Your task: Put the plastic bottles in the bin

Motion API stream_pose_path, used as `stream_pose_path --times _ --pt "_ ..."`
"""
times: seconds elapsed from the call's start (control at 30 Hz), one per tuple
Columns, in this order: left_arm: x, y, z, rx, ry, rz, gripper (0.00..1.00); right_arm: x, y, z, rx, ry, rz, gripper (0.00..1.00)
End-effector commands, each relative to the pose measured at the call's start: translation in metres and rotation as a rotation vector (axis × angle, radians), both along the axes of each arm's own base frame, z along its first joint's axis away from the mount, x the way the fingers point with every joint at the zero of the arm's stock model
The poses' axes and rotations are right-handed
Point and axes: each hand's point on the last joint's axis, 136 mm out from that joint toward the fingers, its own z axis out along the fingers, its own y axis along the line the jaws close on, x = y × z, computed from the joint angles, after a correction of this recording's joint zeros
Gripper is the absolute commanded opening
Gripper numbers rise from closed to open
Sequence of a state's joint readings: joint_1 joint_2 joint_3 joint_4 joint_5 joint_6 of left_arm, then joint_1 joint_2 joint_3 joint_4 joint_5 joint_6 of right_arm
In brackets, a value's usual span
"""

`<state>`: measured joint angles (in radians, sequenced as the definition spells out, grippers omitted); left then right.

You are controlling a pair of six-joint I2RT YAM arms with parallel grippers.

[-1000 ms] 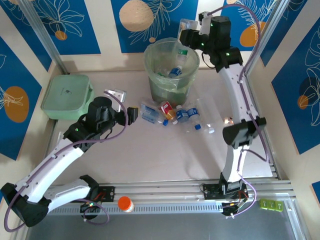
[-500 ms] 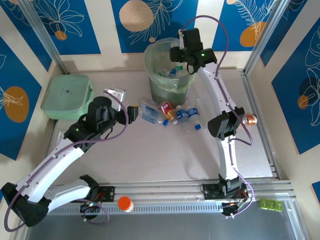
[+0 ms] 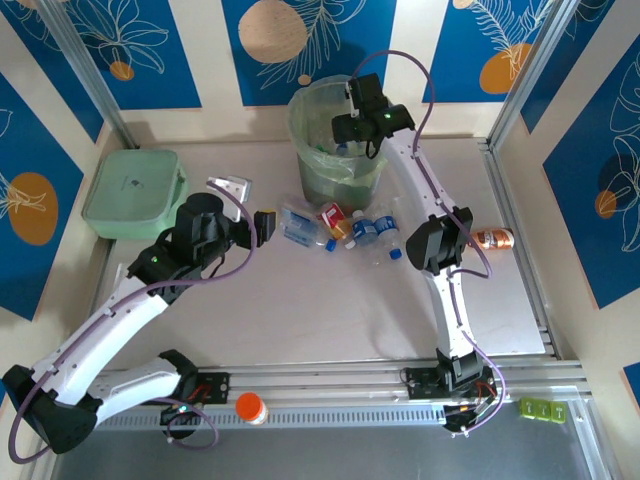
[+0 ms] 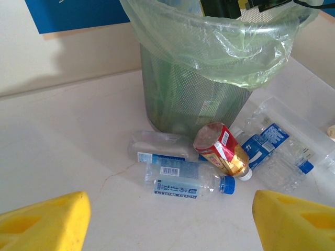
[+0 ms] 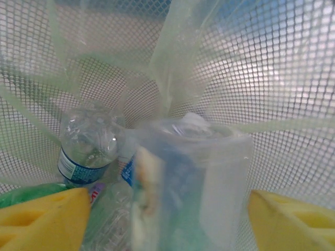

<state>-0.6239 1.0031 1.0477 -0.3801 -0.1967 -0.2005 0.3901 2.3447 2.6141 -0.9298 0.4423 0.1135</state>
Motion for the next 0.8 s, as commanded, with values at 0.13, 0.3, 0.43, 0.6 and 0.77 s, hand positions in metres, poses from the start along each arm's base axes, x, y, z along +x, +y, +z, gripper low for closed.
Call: stream_pose_path --times 0.13,0.3,0.43,0.6,0.77 --pt "0.003 0.005 0.011 -0.003 -0.050 0.017 0.81 -0.021 0.009 0.090 0.066 -0.176 0.032 0.89" --pt "0.001 0.006 0.014 -0.017 -0.056 0.019 0.80 -0.053 0.018 0.146 0.132 -0.258 0.085 0.83" --pt "-0.004 0.009 0.021 -0.066 -0.050 0.033 0.80 -0.086 0.022 0.172 0.201 -0.260 0.113 0.70" --pt "-0.015 0.004 0.030 -0.156 0.019 0.012 0.81 -0.146 0.025 0.176 0.290 -0.201 0.169 0.68" --pt "-0.026 0.001 0.015 -0.223 0.130 0.017 0.83 -0.213 0.009 0.161 0.400 -0.222 0.225 0.68"
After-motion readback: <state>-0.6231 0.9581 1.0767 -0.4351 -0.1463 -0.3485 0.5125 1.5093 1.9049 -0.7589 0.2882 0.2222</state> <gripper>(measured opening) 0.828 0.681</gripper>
